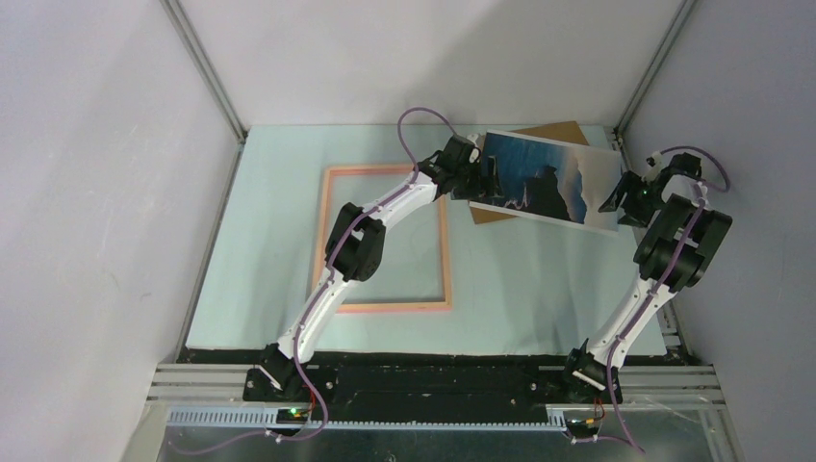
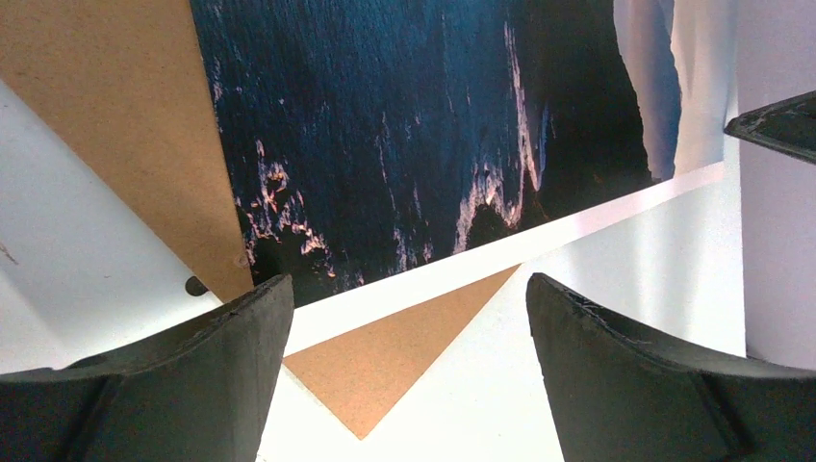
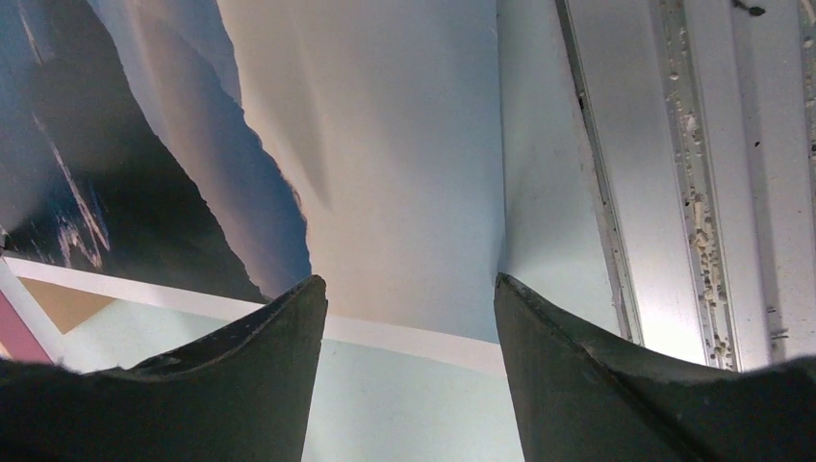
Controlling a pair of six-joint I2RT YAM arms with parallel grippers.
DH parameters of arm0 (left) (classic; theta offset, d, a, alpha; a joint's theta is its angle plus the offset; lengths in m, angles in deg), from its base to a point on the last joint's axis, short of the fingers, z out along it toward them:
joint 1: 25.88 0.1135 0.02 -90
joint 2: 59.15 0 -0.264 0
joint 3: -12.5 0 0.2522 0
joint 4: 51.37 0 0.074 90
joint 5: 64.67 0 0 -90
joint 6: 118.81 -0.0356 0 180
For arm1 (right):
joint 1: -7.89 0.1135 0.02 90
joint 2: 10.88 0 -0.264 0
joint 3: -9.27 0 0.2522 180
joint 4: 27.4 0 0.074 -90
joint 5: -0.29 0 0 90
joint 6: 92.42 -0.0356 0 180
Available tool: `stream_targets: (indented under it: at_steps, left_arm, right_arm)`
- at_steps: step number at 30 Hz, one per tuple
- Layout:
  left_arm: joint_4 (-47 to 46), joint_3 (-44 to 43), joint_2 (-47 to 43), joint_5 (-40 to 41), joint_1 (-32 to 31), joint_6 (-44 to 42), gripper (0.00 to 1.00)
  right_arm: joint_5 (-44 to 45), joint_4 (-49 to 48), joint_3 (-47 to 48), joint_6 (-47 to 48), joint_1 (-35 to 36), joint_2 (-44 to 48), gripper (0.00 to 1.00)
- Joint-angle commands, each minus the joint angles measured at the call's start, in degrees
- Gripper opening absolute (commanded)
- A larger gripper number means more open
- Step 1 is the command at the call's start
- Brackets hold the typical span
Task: Put the photo into the frame
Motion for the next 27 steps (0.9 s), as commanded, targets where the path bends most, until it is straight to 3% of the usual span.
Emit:
stream_targets:
  at_steps: [1,27]
  left_arm:
    - [2.7,1.6,-0.8,-1.4,-1.2,1.5,0.96]
    - [2.8,1.7,-1.0,-1.4,-1.2,1.0,0.96]
  right_arm:
    - [0.7,0.6,2.4,-1.1,-0.6,-1.7,0.68]
    - [0.7,3.2,3.2,1.5,-1.0,-3.1,0.67]
